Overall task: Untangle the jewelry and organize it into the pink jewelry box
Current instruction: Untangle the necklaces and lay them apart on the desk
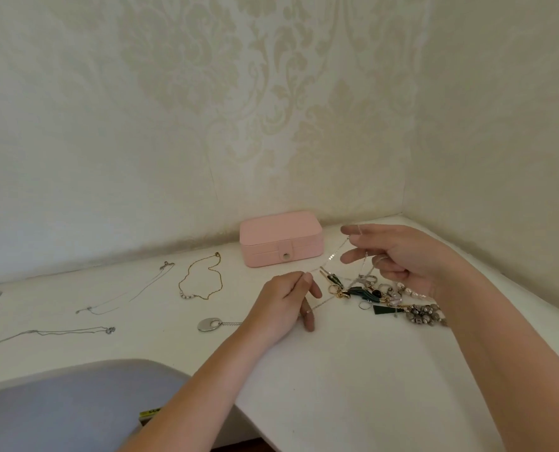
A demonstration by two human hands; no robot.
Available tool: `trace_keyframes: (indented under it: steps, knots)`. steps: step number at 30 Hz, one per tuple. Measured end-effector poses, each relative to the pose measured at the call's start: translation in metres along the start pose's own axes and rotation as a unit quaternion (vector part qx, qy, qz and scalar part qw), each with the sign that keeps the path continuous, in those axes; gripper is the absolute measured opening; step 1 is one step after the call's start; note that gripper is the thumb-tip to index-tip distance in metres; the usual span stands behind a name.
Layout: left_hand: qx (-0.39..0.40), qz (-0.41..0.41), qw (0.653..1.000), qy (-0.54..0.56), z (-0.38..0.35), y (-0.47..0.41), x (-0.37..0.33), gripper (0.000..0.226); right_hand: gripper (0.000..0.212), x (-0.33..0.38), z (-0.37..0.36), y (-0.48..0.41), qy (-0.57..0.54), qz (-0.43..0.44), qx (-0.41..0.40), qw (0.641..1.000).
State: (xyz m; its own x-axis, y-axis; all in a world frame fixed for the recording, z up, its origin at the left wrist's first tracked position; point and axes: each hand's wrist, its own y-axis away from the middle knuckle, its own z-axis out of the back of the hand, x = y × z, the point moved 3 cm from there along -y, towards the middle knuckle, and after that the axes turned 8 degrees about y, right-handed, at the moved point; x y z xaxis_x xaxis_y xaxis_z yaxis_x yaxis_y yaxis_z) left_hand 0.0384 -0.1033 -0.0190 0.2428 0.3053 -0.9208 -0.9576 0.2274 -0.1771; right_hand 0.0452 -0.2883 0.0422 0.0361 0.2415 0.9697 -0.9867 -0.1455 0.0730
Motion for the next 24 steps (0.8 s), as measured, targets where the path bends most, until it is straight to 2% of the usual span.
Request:
trace_keyframes:
  steps: [5, 10, 13, 18, 20, 24]
  knots:
    - [-0.058, 0.019, 0.993, 0.102, 0.015, -0.001, 0.003, 0.037, 0.032, -0.001, 0.004, 0.003, 0.072, -0.02, 0.022, 0.997]
    - [-0.117, 0.073, 0.954, 0.268, 0.032, -0.003, 0.008, 0.033, 0.013, 0.004, -0.014, 0.013, 0.22, 0.006, 0.098, 0.971]
    - [-0.121, 0.085, 0.937, 0.317, 0.035, -0.004, 0.009, 0.03, 0.01, 0.005, -0.022, 0.015, 0.286, 0.021, 0.122, 0.95]
    - [-0.094, 0.095, 0.936, 0.325, 0.034, -0.002, 0.009, 0.026, 0.011, 0.002, -0.033, 0.025, 0.342, -0.019, 0.236, 0.909]
    - [-0.071, 0.108, 0.933, 0.335, 0.032, -0.001, 0.008, 0.024, 0.012, 0.003, -0.036, 0.022, 0.343, 0.005, 0.184, 0.921]
    - [-0.024, 0.126, 0.925, 0.358, 0.029, 0.002, 0.004, 0.021, 0.016, 0.004, -0.044, 0.006, 0.31, 0.066, -0.017, 0.948]
